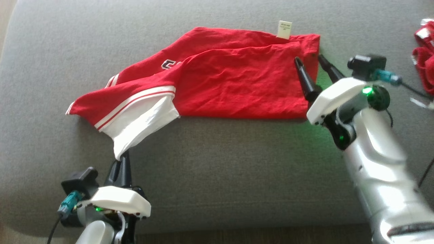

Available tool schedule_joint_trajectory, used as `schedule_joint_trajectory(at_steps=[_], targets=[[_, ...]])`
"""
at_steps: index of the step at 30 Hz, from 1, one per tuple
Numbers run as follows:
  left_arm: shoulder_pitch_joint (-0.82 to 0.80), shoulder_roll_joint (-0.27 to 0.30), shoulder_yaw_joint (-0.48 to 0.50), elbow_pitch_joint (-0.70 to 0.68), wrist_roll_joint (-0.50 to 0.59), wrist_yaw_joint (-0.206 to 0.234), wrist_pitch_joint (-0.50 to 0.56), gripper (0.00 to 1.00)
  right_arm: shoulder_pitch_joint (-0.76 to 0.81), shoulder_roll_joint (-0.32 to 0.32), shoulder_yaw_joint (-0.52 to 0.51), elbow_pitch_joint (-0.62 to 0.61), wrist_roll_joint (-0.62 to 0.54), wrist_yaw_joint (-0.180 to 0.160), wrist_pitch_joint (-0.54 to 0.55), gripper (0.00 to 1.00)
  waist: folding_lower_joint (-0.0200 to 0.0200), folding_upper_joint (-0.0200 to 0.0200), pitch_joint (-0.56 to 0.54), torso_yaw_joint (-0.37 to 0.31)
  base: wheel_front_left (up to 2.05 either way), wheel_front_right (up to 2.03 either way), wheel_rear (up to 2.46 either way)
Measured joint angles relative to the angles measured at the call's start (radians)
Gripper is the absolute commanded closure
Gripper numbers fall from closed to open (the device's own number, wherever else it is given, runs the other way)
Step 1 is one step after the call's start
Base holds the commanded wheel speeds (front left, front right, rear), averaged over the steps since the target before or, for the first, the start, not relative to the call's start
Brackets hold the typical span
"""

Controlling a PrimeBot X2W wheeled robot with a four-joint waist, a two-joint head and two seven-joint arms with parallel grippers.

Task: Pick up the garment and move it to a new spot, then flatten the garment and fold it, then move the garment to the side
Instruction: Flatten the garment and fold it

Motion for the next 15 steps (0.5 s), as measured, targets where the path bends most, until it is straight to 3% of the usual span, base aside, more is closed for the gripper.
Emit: schedule_joint_trajectory(at_steps=[5,15], targets=[[-0.028,-0.006,-0.023,0.004,0.003,-0.005,0.0,1.0,-0.116,-0.003,-0.012,0.181,-0.014,0.0,0.018,0.0,0.0,0.0,0.025,0.026,0.0,0.0,0.0],[-0.065,-0.013,-0.033,0.029,0.011,-0.022,-0.001,1.0,-0.309,-0.005,-0.011,0.422,-0.1,0.0,0.012,0.0,0.0001,0.0,0.067,0.054,0.0,0.0,0.0]])
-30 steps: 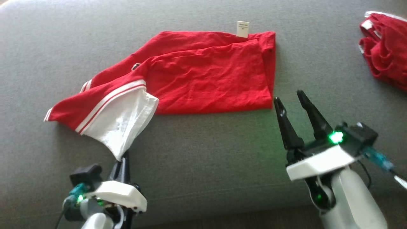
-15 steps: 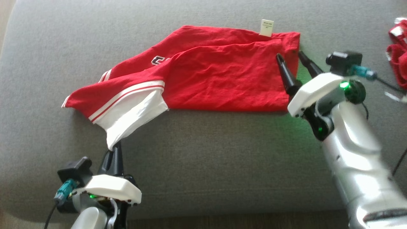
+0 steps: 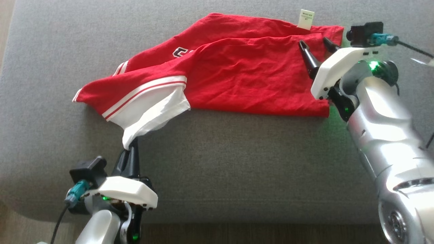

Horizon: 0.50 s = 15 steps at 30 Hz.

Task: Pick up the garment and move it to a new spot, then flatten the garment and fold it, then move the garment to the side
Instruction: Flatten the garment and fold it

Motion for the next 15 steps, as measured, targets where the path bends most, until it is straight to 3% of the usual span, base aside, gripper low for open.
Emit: schedule_joint_trajectory(at_steps=[4,7,8,12,15], targets=[[-0.004,0.0,-0.001,0.005,0.0,-0.008,0.0,1.0,-0.031,-0.001,-0.004,0.043,-0.037,0.0,0.0,0.0,0.0,0.0,0.006,0.007,0.0,0.0,0.0],[-0.021,-0.001,-0.002,0.008,0.0,-0.008,0.0,1.0,-0.046,-0.001,-0.013,0.059,-0.055,0.0,0.0,0.3,0.0,0.0,0.01,0.012,0.0,0.0,0.0],[-0.025,-0.001,-0.002,0.008,0.0,-0.008,0.0,1.0,-0.05,-0.001,-0.015,0.064,-0.061,0.0,0.001,0.47,0.0,0.0,0.01,0.014,0.0,0.0,0.0],[-0.031,-0.001,-0.005,0.013,0.0,-0.009,0.0,1.0,-0.06,-0.001,-0.024,0.069,-0.084,0.0,0.006,1.0,-0.0001,0.0,0.01,0.019,0.0,0.0,0.0],[-0.033,-0.003,-0.006,0.02,0.0,-0.009,-0.004,1.0,-0.06,-0.001,-0.031,0.074,-0.099,0.0,-0.008,1.0,-0.0001,0.0,0.006,0.021,0.0,0.0,0.0]])
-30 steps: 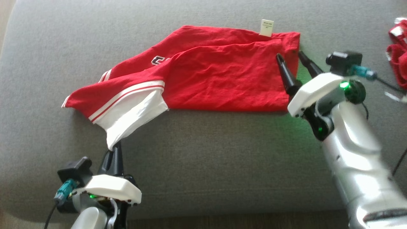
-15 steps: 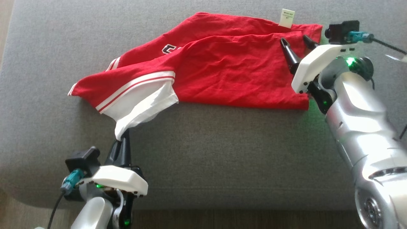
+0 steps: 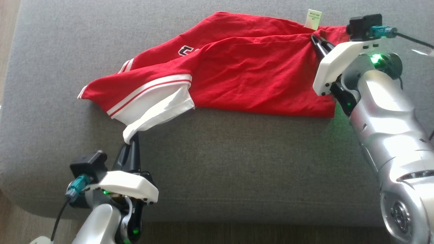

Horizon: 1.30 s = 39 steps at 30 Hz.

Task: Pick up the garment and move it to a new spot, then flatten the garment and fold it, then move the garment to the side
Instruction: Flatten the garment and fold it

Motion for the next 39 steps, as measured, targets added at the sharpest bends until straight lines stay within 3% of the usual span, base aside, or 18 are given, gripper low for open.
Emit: schedule_joint_trajectory(at_steps=[6,14,19,24,32,39], targets=[[0.0,-0.008,0.037,-0.022,-0.017,-0.011,-0.004,1.0,-0.004,0.0,-0.02,0.001,-0.014,0.0,-0.081,1.0,-0.0001,0.0,-0.022,-0.005,0.0,0.0,0.0],[-0.037,-0.041,0.229,-0.199,-0.268,-0.087,0.01,1.0,-0.018,-0.001,0.04,-0.084,0.102,0.0,-0.129,1.0,-0.0001,0.0,-0.079,-0.026,0.0,0.0,0.0],[-0.195,-0.013,0.346,-0.293,-0.427,-0.085,0.112,1.0,-0.017,-0.003,0.057,-0.174,0.163,0.0,-0.135,1.0,-0.0001,0.0,-0.127,-0.047,0.0,0.0,0.0],[-0.312,0.014,0.391,-0.323,-0.506,-0.06,0.19,1.0,-0.017,-0.03,0.101,-0.253,0.221,0.0,-0.137,1.0,-0.0001,0.0,-0.169,-0.065,0.0,0.0,0.0],[-0.497,0.072,0.394,-0.26,-0.54,-0.041,0.306,1.0,-0.016,-0.124,0.149,-0.44,0.384,0.0,-0.044,1.0,-0.0001,0.0,-0.237,-0.113,0.0,0.0,0.0],[-0.767,0.116,0.371,-0.164,-0.539,-0.035,0.374,1.0,-0.026,-0.207,0.113,-0.607,0.538,0.0,0.095,1.0,-0.0001,0.0,-0.292,-0.146,0.0,0.0,0.0]])
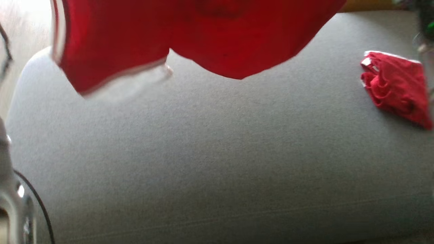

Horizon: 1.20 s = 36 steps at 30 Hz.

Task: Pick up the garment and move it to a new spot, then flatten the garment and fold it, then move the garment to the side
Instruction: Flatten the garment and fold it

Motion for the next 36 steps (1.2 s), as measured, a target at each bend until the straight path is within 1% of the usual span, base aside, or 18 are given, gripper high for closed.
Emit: schedule_joint_trajectory(at_steps=[4,7,10,13,16,20,21,23,24,25,27,28,30,31,33,34,36], targets=[[-0.126,0.011,-0.01,0.045,0.002,0.012,0.025,1.0,-0.045,-0.028,-0.047,-0.066,0.058,0.0,0.082,1.0,0.0,0.0,-0.027,-0.015,0.0,0.0,0.0],[-0.19,0.031,-0.028,0.078,0.032,0.038,0.04,1.0,-0.08,-0.05,-0.068,-0.109,0.058,0.0,0.121,1.0,0.0,0.0,-0.034,-0.026,0.0,0.0,0.0],[-0.256,0.036,-0.056,0.132,0.06,0.065,0.063,1.0,-0.1,-0.052,-0.085,-0.124,0.024,0.0,0.16,1.0,0.0,0.0,-0.017,-0.029,0.0,0.0,0.0],[-0.287,0.032,-0.08,0.183,0.077,0.08,0.069,1.0,-0.102,-0.037,-0.089,-0.105,-0.007,0.0,0.189,1.0,0.0,0.0,0.008,-0.028,0.0,0.0,0.0],[-0.32,0.02,-0.11,0.248,0.094,0.082,0.078,1.0,-0.13,-0.006,-0.092,-0.05,-0.043,0.0,0.205,1.0,0.0001,0.0,0.045,-0.025,0.0,0.0,0.0],[-0.37,0.011,-0.168,0.364,0.121,0.078,0.107,1.0,-0.203,0.016,-0.06,0.039,-0.149,0.0,0.198,1.0,0.0002,0.0,0.112,-0.02,0.0,0.0,0.0],[-0.386,0.009,-0.181,0.396,0.133,0.07,0.107,1.0,-0.226,0.021,-0.053,0.064,-0.179,0.0,0.188,1.0,0.0002,0.0,0.132,-0.018,0.0,0.0,0.0],[-0.426,0.006,-0.202,0.461,0.153,0.036,0.094,1.0,-0.277,0.041,-0.048,0.119,-0.227,0.0,0.149,1.0,0.0003,0.0,0.175,-0.016,0.0,0.0,0.0],[-0.452,0.005,-0.212,0.497,0.175,0.03,0.07,1.0,-0.304,0.055,-0.045,0.145,-0.247,0.0,0.121,1.0,0.0003,0.0,0.198,-0.015,0.0,0.0,0.0],[-0.481,0.006,-0.225,0.532,0.198,0.016,0.045,1.0,-0.331,0.068,-0.038,0.167,-0.27,0.0,0.084,1.0,0.0003,0.0,0.222,-0.014,0.0,0.0,0.0],[-0.546,0.017,-0.255,0.594,0.263,-0.004,-0.023,1.0,-0.386,0.097,-0.032,0.207,-0.317,0.0,-0.001,1.0,0.0004,-0.0001,0.27,-0.015,0.0,0.0,0.0],[-0.578,0.021,-0.265,0.615,0.292,-0.026,-0.062,1.0,-0.413,0.108,-0.034,0.225,-0.338,0.0,-0.048,1.0,0.0005,-0.0001,0.294,-0.016,0.0,0.0,0.0],[-0.645,0.025,-0.279,0.649,0.339,-0.056,-0.159,1.0,-0.467,0.115,-0.044,0.257,-0.377,0.0,-0.148,1.0,0.0005,-0.0001,0.34,-0.017,0.0,0.0,0.0],[-0.679,0.025,-0.283,0.661,0.355,-0.077,-0.213,1.0,-0.492,0.113,-0.056,0.266,-0.398,0.0,-0.192,1.0,0.0005,-0.0001,0.363,-0.017,0.0,0.0,0.0],[-0.739,0.019,-0.279,0.674,0.353,-0.134,-0.311,1.0,-0.537,0.101,-0.077,0.274,-0.445,0.0,-0.227,1.0,0.0005,-0.0001,0.407,-0.016,0.0,0.0,0.0],[-0.762,0.015,-0.276,0.679,0.353,-0.167,-0.34,1.0,-0.553,0.092,-0.089,0.271,-0.461,0.0,-0.235,1.0,0.0005,0.0,0.427,-0.014,0.0,0.0,0.0],[-0.78,0.006,-0.258,0.69,0.344,-0.208,-0.372,1.0,-0.567,0.075,-0.102,0.26,-0.491,0.0,-0.237,1.0,0.0004,-0.0001,0.464,-0.006,0.0,0.0,0.0]])
